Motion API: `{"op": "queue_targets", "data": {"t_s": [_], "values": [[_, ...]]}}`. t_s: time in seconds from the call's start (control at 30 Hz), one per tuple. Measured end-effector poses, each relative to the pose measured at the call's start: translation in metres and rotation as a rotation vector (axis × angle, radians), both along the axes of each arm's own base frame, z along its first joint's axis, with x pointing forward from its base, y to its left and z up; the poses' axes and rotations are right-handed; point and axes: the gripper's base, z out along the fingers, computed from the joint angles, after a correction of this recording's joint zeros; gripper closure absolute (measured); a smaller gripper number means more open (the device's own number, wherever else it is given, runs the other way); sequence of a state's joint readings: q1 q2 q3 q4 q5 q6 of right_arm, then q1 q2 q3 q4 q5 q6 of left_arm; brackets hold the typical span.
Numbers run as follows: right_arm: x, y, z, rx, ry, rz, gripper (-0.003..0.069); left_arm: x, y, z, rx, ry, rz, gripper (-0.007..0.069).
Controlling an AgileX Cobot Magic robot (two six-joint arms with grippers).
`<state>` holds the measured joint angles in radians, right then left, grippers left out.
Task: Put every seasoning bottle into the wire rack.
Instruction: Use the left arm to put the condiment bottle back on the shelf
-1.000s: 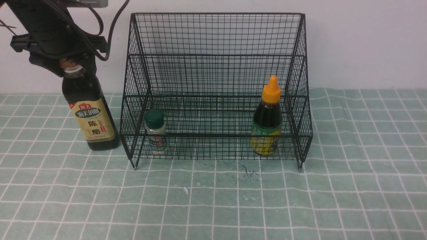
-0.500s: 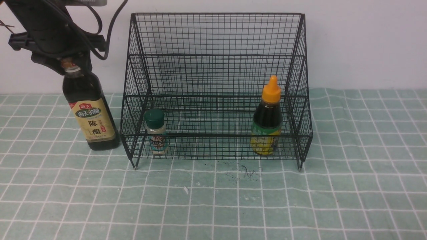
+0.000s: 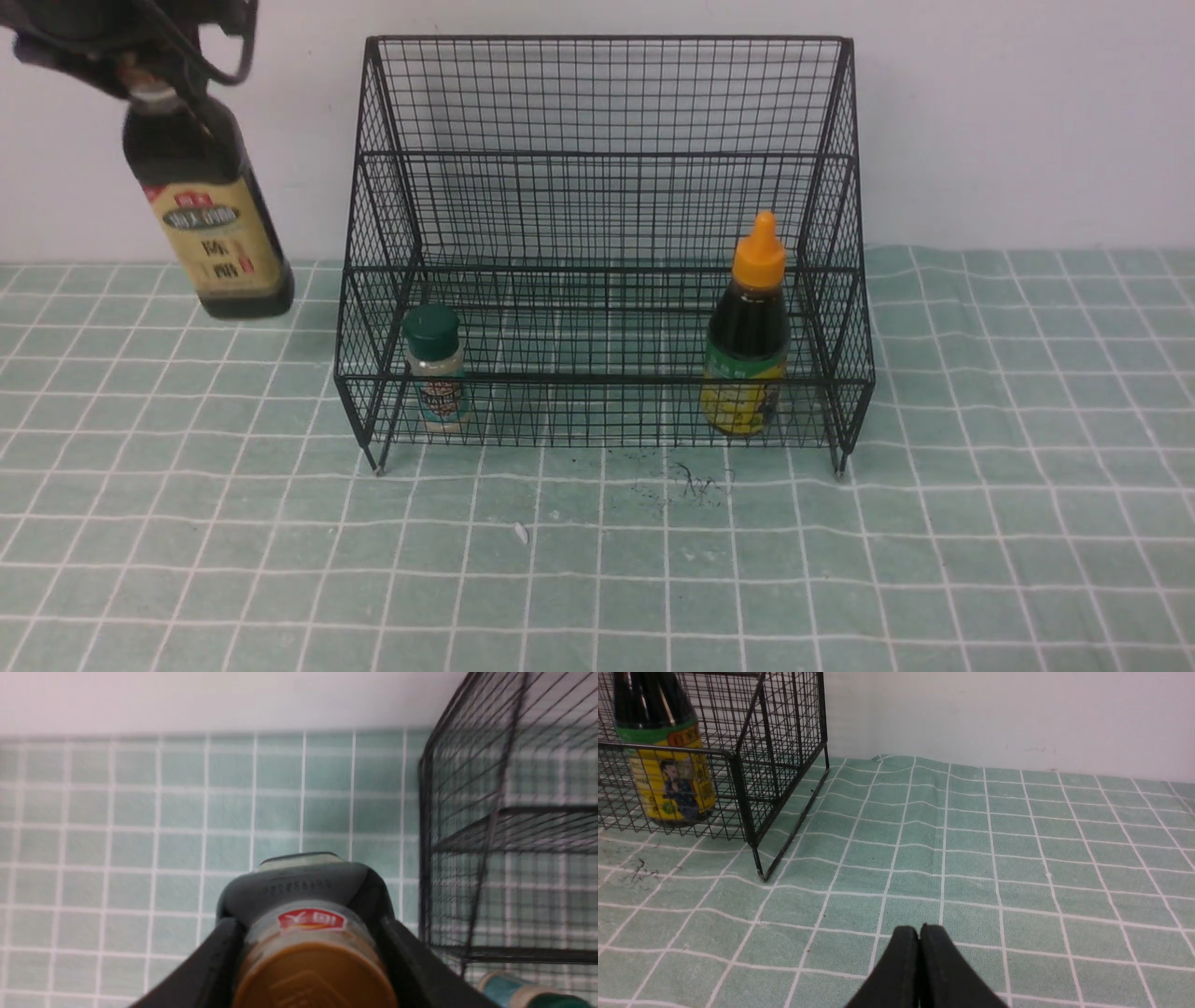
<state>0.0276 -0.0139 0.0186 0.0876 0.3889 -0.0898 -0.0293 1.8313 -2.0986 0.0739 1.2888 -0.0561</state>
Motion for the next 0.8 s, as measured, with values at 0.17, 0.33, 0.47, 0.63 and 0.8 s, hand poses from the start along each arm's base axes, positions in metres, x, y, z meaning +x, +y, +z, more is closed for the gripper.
{"op": "queue_targets", "data": {"t_s": [0.17, 0.33, 0.47, 0.63, 0.8], "values": [[0.000, 0.000, 0.000, 0.000, 0.000, 0.000, 0.0672, -0.035, -0.003, 0.048, -0.032, -0.136, -0.016, 0.0304], [0.000, 0.000, 0.000, 0.000, 0.000, 0.000, 0.0672, -0.050, -0.014, 0.071, -0.047, -0.210, -0.052, 0.0304], [0.000, 0.000, 0.000, 0.000, 0.000, 0.000, 0.0672, -0.060, -0.036, 0.085, -0.062, -0.256, -0.115, 0.0304], [0.000, 0.000, 0.000, 0.000, 0.000, 0.000, 0.0672, -0.061, -0.063, 0.082, -0.082, -0.247, -0.194, 0.0304], [0.000, 0.000, 0.000, 0.000, 0.000, 0.000, 0.0672, -0.056, -0.089, 0.072, -0.112, -0.212, -0.254, 0.0304]]}}
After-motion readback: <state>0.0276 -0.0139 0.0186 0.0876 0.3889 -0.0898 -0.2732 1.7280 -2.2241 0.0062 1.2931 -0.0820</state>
